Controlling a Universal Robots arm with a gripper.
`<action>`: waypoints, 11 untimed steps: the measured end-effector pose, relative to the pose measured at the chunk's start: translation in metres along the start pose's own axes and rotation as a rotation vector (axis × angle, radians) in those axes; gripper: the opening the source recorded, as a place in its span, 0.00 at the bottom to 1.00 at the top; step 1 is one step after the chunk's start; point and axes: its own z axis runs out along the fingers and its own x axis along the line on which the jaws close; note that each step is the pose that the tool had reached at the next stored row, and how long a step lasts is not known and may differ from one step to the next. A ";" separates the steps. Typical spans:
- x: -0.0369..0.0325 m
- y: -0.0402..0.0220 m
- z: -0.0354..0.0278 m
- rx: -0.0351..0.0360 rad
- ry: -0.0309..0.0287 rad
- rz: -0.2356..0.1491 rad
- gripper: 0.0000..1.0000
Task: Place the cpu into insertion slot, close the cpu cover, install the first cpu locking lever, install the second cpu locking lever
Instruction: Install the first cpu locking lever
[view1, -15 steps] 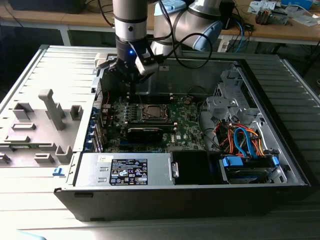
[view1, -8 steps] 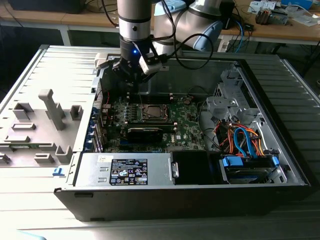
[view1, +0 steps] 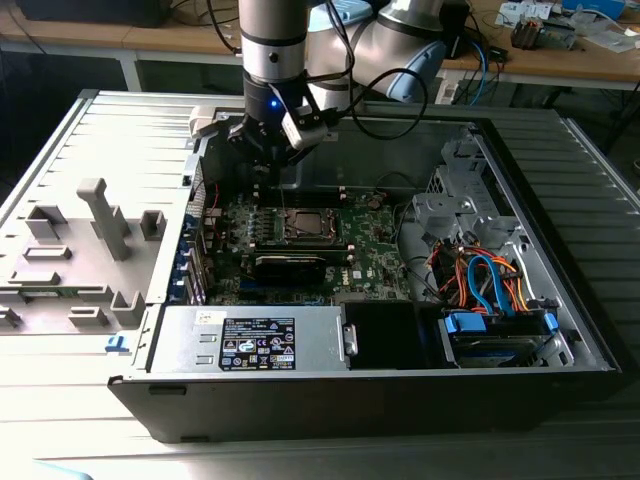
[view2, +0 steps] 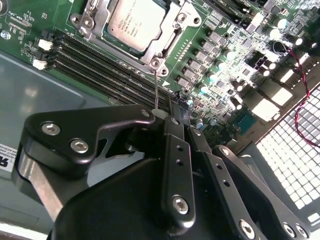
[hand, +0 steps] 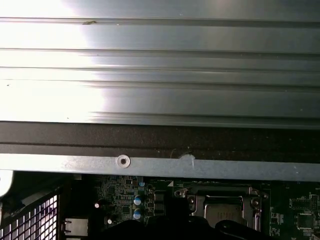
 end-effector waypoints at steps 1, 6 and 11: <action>0.0000 0.0000 0.0000 0.0000 0.0001 0.000 0.11; -0.0011 0.0000 0.0009 0.0000 0.0001 0.000 0.11; -0.0040 -0.0001 0.0035 0.0000 0.0000 0.000 0.11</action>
